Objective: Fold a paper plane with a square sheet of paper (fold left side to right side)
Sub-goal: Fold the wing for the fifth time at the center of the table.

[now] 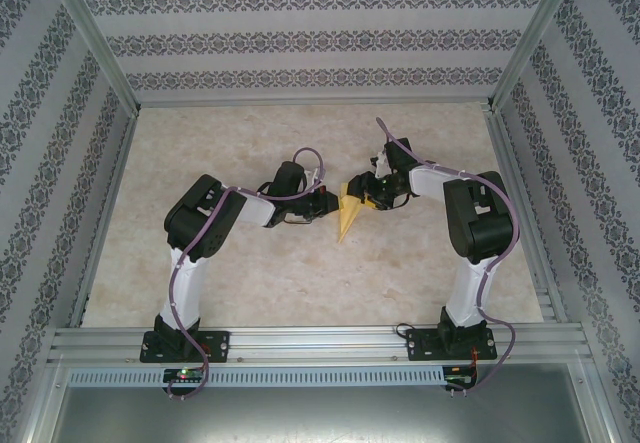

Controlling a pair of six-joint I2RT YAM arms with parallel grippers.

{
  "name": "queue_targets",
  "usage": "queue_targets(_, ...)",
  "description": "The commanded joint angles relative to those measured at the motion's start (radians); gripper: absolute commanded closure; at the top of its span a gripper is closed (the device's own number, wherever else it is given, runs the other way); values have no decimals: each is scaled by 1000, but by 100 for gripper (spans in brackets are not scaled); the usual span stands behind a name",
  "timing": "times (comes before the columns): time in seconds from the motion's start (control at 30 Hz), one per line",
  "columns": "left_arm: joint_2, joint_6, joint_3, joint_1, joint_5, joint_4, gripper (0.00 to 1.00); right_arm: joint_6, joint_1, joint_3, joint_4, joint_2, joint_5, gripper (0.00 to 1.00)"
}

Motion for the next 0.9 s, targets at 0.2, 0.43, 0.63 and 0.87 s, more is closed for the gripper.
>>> queue_targets(0.2,2,30,31,12,29,-15,100,-28,17,-6,-80,53,80,42)
queue_targets(0.43,20,30,28,7,32,-23,100,-30,19,-5,-80,47,78,42)
queue_targets(0.63,30,33,23,4,9,-32,100,-31,23,-4,-83,42,80,42)
queue_targets(0.87,31,56,42,6,-11,-74,100,-33,26,-8,-83,43,81,42)
